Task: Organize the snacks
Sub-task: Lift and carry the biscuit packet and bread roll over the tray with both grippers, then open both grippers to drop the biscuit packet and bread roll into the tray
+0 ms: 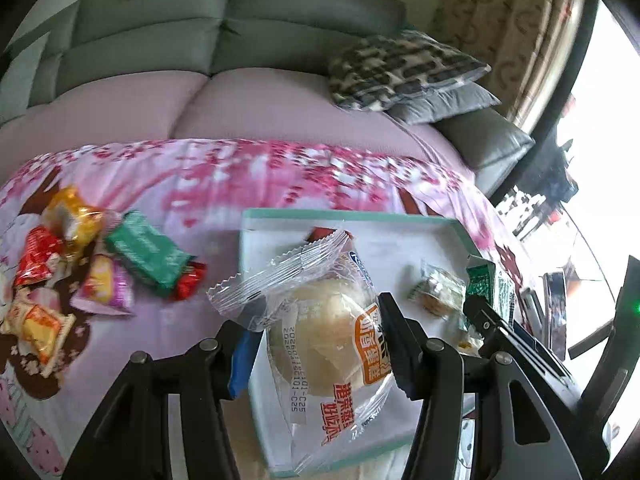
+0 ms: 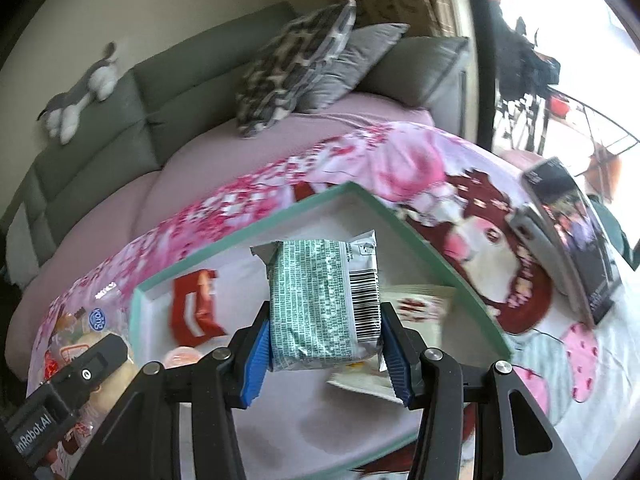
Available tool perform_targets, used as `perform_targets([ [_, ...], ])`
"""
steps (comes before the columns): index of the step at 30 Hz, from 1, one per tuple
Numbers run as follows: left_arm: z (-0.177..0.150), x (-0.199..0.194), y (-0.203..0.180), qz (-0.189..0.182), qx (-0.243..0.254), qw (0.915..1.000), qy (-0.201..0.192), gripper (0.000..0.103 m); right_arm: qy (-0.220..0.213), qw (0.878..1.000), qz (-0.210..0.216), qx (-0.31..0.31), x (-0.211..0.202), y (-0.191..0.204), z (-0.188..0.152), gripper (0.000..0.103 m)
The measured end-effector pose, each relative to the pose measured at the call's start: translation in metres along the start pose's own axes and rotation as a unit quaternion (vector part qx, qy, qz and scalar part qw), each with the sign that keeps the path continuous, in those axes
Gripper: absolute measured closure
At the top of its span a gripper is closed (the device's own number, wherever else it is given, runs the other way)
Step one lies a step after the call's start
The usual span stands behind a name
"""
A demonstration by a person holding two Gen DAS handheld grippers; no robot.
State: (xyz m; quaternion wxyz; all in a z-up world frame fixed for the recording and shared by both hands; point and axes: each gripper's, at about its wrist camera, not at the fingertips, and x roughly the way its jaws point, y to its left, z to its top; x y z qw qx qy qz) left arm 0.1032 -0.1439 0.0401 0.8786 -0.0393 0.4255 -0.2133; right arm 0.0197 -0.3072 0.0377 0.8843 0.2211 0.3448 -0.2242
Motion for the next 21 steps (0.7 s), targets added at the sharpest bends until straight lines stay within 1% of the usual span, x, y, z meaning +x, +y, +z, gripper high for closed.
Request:
perform_targets([
  [4, -0.003, 0.007, -0.017, -0.009, 0.019, 0.9997, 0.009, 0.045, -0.001, 1.0, -0.007, 0.01, -0.003, -0.013, 0.001, 0.05],
  [10, -0.005, 0.016, -0.035, -0.031, 0.033, 0.9987, 0.022, 0.045, -0.002, 1.0, -0.006, 0.004, -0.004, -0.011, 0.002, 0.05],
  [15, -0.008, 0.025, -0.045, -0.026, 0.05, 0.998, 0.028, 0.045, 0.003, 1.0, -0.005, 0.005, -0.002, -0.011, 0.001, 0.05],
  [21, -0.007, 0.029, -0.042, -0.025, 0.045, 0.998, 0.035, 0.045, 0.004, 1.0, -0.003, 0.004, -0.001, -0.01, 0.002, 0.05],
])
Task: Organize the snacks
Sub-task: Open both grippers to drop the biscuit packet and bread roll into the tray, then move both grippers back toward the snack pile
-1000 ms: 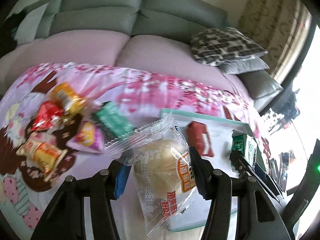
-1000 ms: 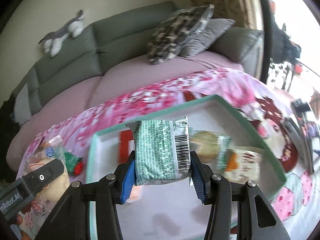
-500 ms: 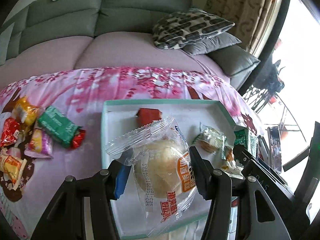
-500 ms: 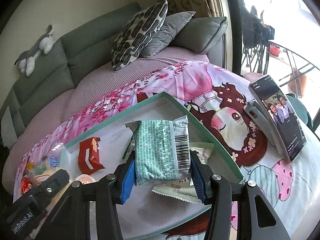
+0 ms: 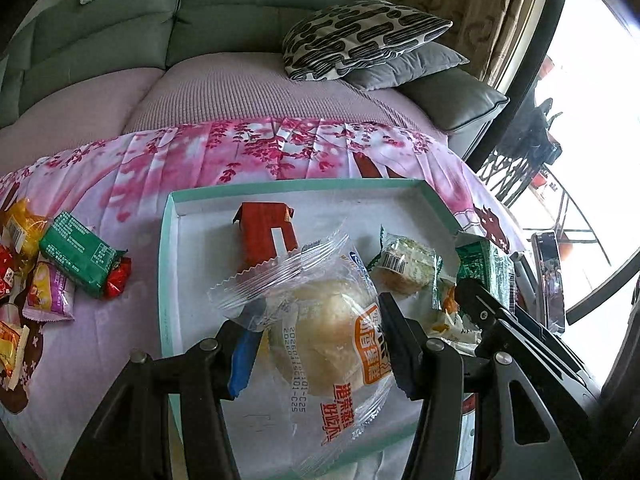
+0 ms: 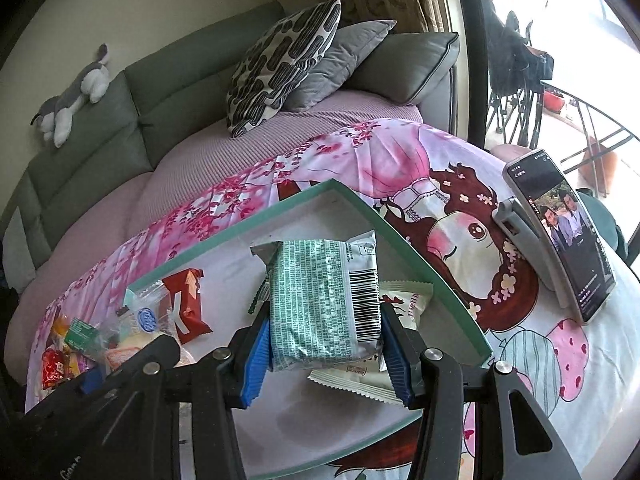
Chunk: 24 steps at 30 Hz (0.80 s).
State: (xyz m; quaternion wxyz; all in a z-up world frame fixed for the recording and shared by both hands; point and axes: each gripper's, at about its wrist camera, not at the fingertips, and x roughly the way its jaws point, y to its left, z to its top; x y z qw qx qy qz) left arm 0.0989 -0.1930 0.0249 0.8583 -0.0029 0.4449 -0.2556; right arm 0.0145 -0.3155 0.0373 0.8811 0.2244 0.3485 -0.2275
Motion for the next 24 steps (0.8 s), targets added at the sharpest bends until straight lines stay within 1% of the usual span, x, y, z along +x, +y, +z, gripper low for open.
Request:
perform_targets([
  [4, 0.001, -0.003, 0.001, 0.005, -0.003, 1.0, -0.004, 0.043, 0.003, 1.0, 0.0, 0.002, 0.001, 0.0, -0.001, 0.049],
  [5, 0.002, -0.004, 0.002, 0.004, -0.005, 1.0, -0.003, 0.039, 0.003, 1.0, 0.0, 0.002, 0.001, 0.0, -0.001, 0.048],
  [7, 0.003, -0.006, 0.005, 0.004, -0.011, 0.9999, -0.004, 0.036, 0.003, 1.0, 0.001, 0.002, 0.002, 0.001, -0.001, 0.048],
  [9, 0.004, -0.009, 0.007, 0.006, -0.014, 0.9998, -0.008, 0.035, 0.004, 1.0, 0.003, 0.001, 0.002, 0.002, -0.001, 0.048],
  [10, 0.004, -0.012, 0.009, 0.01, -0.016, 0.9997, -0.012, 0.035, 0.005, 1.0, 0.002, -0.001, 0.002, 0.002, -0.001, 0.046],
  [12, 0.005, -0.015, 0.013, 0.019, -0.022, 0.9995, -0.016, 0.031, 0.01, 1.0, -0.005, -0.009, 0.004, 0.006, -0.002, 0.037],
  [13, 0.006, -0.017, 0.016, 0.026, -0.027, 0.9991, -0.018, 0.03, 0.011, 1.0, -0.008, -0.012, 0.005, 0.006, -0.002, 0.037],
  [14, 0.006, -0.017, 0.019, 0.031, -0.031, 0.9989, -0.019, 0.029, 0.012, 1.0, -0.013, -0.017, 0.006, 0.008, -0.003, 0.036],
  [16, 0.007, -0.018, 0.026, 0.042, -0.038, 0.9982, -0.021, 0.029, 0.015, 0.999, -0.02, -0.025, 0.008, 0.01, -0.004, 0.028],
  [17, 0.007, -0.018, 0.029, 0.046, -0.042, 0.9978, -0.021, 0.026, 0.016, 0.999, -0.022, -0.03, 0.009, 0.011, -0.004, 0.023],
  [18, 0.007, -0.018, 0.032, 0.05, -0.045, 0.9975, -0.021, 0.022, 0.016, 0.999, -0.023, -0.035, 0.01, 0.013, -0.005, 0.019],
  [19, 0.007, -0.017, 0.037, 0.056, -0.053, 0.9968, -0.021, 0.013, 0.016, 0.999, -0.023, -0.037, 0.01, 0.013, -0.005, 0.018],
  [21, 0.006, -0.018, 0.045, 0.062, -0.066, 0.9956, -0.025, 0.011, 0.016, 0.999, -0.022, -0.047, 0.011, 0.017, -0.006, 0.013],
  [23, 0.006, -0.018, 0.054, 0.068, -0.08, 0.9941, -0.027, 0.011, 0.014, 0.998, -0.02, -0.055, 0.011, 0.021, -0.006, 0.011],
  [24, 0.006, -0.018, 0.058, 0.073, -0.087, 0.9931, -0.028, 0.01, 0.012, 0.998, -0.018, -0.059, 0.01, 0.023, -0.006, 0.006],
])
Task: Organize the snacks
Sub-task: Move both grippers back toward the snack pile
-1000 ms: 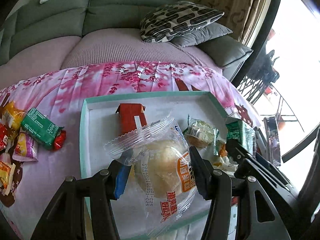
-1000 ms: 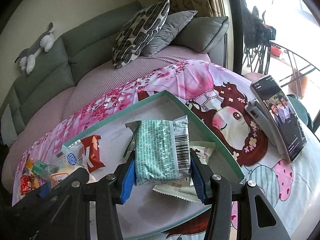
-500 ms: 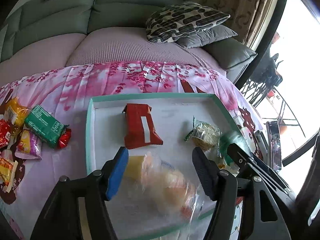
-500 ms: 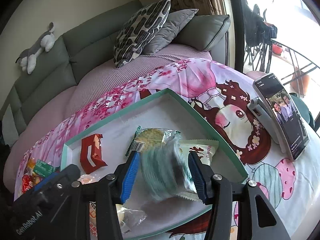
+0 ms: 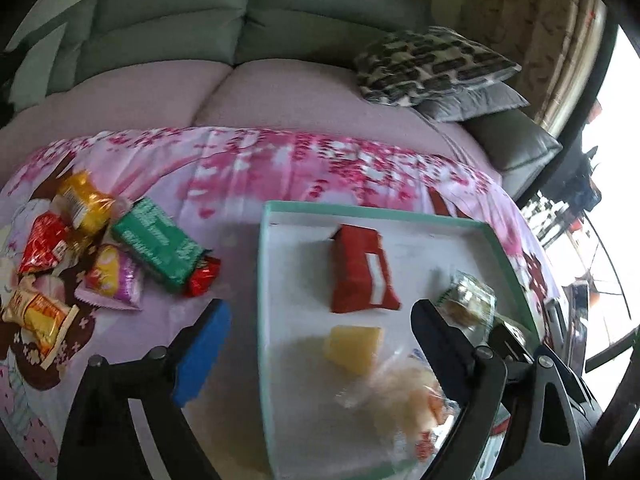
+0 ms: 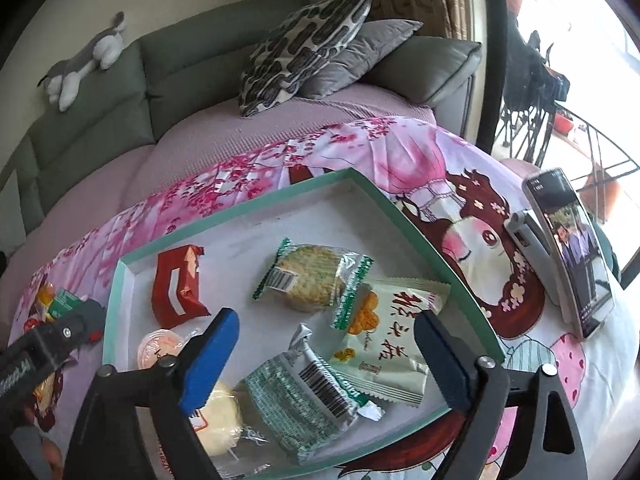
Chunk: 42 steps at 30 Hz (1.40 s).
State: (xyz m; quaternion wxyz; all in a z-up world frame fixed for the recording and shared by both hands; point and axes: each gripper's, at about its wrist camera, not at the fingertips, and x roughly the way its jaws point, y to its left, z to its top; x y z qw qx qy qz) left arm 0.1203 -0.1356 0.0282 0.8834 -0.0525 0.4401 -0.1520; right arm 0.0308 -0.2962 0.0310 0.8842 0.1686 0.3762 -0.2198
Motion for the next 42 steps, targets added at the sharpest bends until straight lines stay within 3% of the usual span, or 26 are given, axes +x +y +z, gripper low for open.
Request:
perform_targets([
  [2, 0.001, 0.002, 0.008, 0.013, -0.014, 0.9998, -0.001, 0.009, -0.004, 1.0, 0.005, -0.005, -0.001, 0.004, 0.0, 0.0],
  [14, 0.001, -0.008, 0.061, 0.089, -0.078, 0.9927, -0.025, 0.009, -0.021, 0.999, 0.018, -0.037, -0.01, 0.029, -0.001, 0.0],
  [24, 0.002, -0.037, 0.106, 0.127, -0.124, 0.9821, -0.063, 0.009, -0.063, 0.993, 0.071, -0.064, -0.031, 0.067, -0.002, 0.0],
  [29, 0.002, -0.055, 0.129, 0.157, -0.142, 0.9733, -0.09, 0.009, -0.046, 0.99, 0.098, -0.091, -0.03, 0.095, -0.01, 0.0],
  [35, -0.002, -0.064, 0.157, 0.227, -0.151, 0.958, -0.089, 0.009, -0.034, 0.984, 0.11, -0.133, -0.029, 0.126, -0.025, 0.0],
  [42, -0.009, -0.069, 0.182, 0.331, -0.131, 0.9317, -0.071, 0.009, -0.011, 0.975, 0.128, -0.181, -0.022, 0.168, -0.047, 0.0],
])
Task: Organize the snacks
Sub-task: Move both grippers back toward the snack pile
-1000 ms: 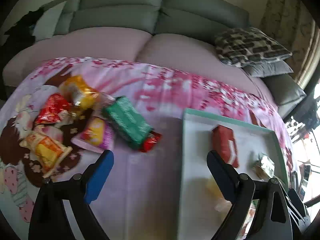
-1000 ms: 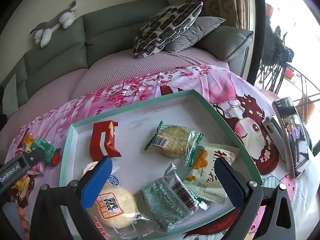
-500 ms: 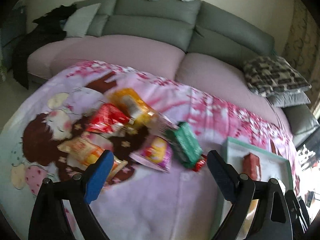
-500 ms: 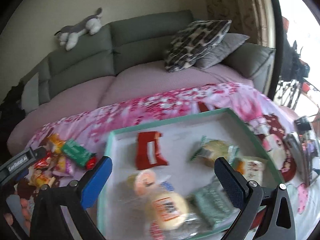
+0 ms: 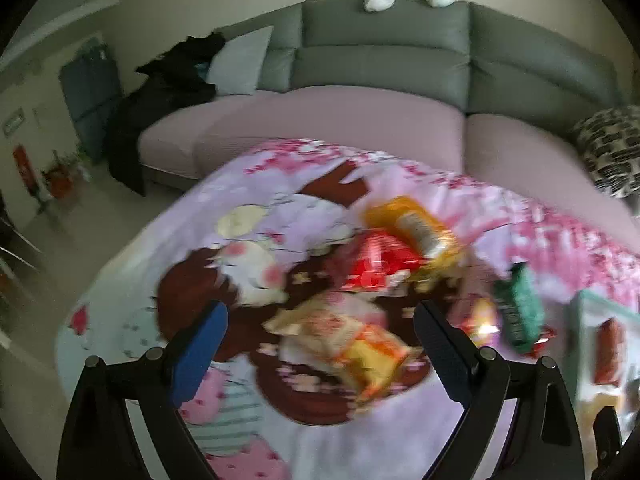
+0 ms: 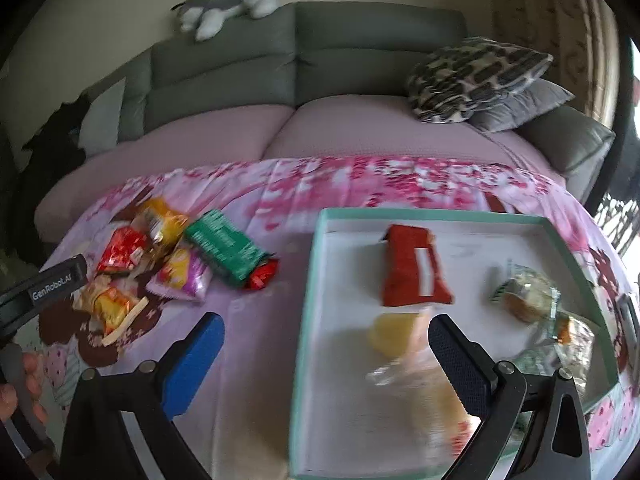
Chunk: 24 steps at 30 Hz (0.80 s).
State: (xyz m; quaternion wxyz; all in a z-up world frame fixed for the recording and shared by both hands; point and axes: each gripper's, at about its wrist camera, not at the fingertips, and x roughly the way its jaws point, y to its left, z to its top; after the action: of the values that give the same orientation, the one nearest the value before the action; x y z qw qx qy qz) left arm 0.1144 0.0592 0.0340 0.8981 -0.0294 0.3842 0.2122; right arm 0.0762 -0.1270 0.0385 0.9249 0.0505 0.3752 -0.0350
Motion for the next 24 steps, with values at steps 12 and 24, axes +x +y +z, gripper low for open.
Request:
perform_targets([
  [12, -0.002, 0.024, 0.039, 0.07, -0.003, 0.9971, 0.03, 0.009, 0.03, 0.999, 0.032, 0.02, 0.032, 0.031, 0.002, 0.0],
  [24, -0.007, 0.05, 0.064, 0.003, -0.048, 0.9954, 0.083, 0.009, 0.045, 0.998, 0.022, 0.034, 0.051, 0.051, 0.007, 0.0],
])
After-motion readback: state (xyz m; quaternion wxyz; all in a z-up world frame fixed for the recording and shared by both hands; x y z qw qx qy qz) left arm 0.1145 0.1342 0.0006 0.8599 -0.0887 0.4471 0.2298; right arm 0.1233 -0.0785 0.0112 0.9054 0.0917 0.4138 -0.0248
